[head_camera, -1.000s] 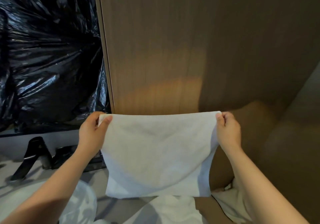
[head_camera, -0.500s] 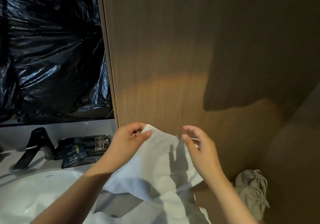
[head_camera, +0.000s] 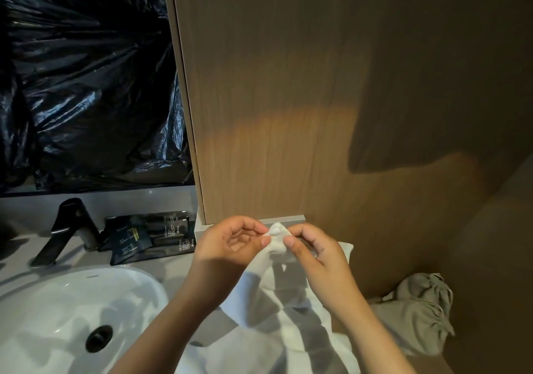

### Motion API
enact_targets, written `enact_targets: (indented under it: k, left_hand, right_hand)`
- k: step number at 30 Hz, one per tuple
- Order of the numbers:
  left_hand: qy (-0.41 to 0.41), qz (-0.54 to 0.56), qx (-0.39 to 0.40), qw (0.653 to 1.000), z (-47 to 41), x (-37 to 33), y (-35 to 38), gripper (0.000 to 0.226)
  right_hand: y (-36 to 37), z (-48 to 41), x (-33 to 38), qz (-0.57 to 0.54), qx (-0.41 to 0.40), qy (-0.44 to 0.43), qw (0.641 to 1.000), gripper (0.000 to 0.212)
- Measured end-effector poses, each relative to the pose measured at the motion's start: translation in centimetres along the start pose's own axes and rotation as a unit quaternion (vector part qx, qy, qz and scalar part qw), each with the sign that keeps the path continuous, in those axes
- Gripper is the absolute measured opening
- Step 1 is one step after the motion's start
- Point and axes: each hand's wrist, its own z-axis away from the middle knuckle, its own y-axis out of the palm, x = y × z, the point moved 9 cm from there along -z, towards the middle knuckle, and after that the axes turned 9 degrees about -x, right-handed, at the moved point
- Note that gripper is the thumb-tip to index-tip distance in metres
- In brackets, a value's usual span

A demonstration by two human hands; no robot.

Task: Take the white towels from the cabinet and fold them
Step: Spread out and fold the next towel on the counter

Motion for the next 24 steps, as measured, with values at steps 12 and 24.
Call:
enact_targets:
  k: [12,24]
  left_hand:
    - [0.046,-0.138,0.048,0.988,1.1,0.7,0.9,0.012]
    - [0.114,-0.175,0.049,0.977,1.2,1.7,0.4,0.036]
  right_hand:
    - [-1.6,-0.1,0.9,0.053,-0.102,-0.043,0.992,0.021]
    - [-4.3,-2.4,3.5,0.04,-0.172,-0.088,0.98,0.017]
